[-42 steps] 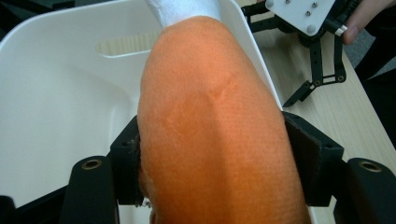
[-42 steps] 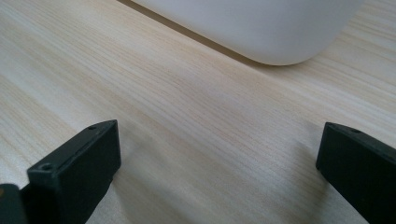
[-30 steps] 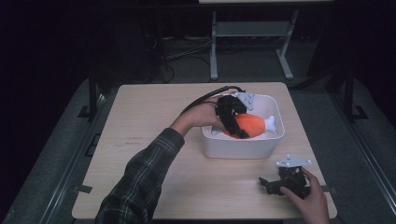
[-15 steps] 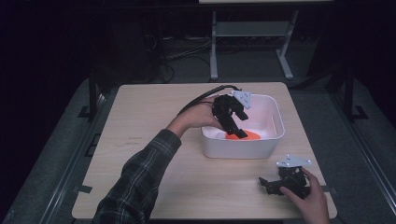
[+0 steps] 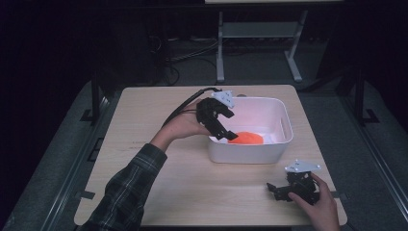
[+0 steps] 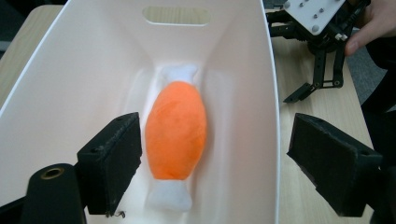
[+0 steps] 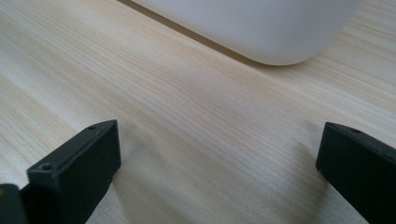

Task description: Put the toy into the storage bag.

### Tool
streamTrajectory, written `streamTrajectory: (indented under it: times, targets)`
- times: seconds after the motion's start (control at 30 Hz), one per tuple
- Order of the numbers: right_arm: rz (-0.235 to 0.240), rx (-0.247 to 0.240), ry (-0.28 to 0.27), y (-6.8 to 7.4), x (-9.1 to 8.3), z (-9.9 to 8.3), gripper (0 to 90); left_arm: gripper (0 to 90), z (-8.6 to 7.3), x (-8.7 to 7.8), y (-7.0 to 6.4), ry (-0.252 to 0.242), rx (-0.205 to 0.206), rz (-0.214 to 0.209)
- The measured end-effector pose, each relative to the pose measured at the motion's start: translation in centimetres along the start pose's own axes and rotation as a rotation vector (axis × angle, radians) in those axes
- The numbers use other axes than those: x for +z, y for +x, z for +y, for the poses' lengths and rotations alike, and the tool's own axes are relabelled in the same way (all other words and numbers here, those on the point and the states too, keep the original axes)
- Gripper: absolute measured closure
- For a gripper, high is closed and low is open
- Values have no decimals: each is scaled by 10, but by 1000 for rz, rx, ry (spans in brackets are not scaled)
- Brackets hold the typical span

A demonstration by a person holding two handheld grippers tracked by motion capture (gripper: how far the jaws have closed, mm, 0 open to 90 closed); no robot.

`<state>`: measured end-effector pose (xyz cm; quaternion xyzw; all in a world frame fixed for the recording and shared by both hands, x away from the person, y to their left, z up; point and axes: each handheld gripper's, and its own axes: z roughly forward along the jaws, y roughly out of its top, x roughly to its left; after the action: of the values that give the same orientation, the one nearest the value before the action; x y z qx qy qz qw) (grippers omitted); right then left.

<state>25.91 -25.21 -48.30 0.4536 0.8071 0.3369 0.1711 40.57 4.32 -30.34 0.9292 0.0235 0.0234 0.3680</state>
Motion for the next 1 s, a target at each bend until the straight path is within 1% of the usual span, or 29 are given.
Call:
streamTrajectory:
  times: [0.1, 0.13, 0.2, 0.23, 0.27, 0.3, 0.33, 0.4, 0.43, 0.47, 0.5, 0.57, 0.63, 0.67, 0.73, 0.77, 0.83, 0.87, 0.9, 0.93, 1.0]
  targets:
    - [1, 1, -1, 0, 0, 0, 0, 160, -4, -5, -1, 0, -5, 13]
    - [1, 1, -1, 0, 0, 0, 0, 158, -8, -9, -2, -8, -14, 30]
    - [1, 1, -1, 0, 0, 0, 0, 153, -10, -12, -2, -11, -19, 38]
    - [1, 0, -1, 0, 0, 0, 0, 153, -14, -17, -3, -19, -32, 59]
    - [1, 0, -1, 0, 0, 0, 0, 153, -14, -17, -3, -19, -32, 59]
    - [1, -1, -2, 0, 0, 0, 0, 153, -19, -21, -5, -24, -53, 91]
    - [1, -1, -2, 0, 0, 0, 0, 153, -19, -21, -5, -24, -53, 91]
    - [1, -1, -2, 0, 0, 0, 0, 153, -24, -25, -8, -19, -68, 111]
    - [1, -1, -2, 0, 0, 0, 0, 153, -28, -29, -10, -17, -84, 130]
    - [1, 1, -1, 0, 0, 0, 0, 153, -28, -29, -10, -17, -84, 130]
    - [1, 1, -1, 0, 0, 0, 0, 153, -33, -33, -12, -22, -98, 146]
    - [0, 0, -2, 0, 0, 0, 0, 153, -38, -39, -14, -31, -110, 152]
    - [0, -1, -2, 0, 0, 0, 0, 153, -44, -43, -18, -43, -127, 170]
    - [0, -1, -2, 0, 0, 0, 0, 153, -44, -43, -18, -43, -127, 170]
    - [0, -1, -2, 0, 0, 0, 0, 153, -50, -46, -20, -53, -149, 187]
    - [0, 0, -2, 0, 0, 0, 0, 153, -56, -50, -23, -59, -174, 209]
    - [0, 1, -1, 0, 0, 0, 0, 155, -62, -53, -25, -68, -199, 226]
    - [0, 1, -1, 0, 0, 0, 0, 155, -62, -53, -25, -68, -199, 226]
    - [0, 1, -1, 0, 0, 0, 0, 155, -68, -56, -28, -73, -215, 235]
    - [0, 0, -1, 0, 0, 0, 0, 156, -68, -56, -28, -73, -215, 235]
    - [0, -1, -2, 0, 0, 0, 0, 156, -76, -57, -31, -84, -236, 246]
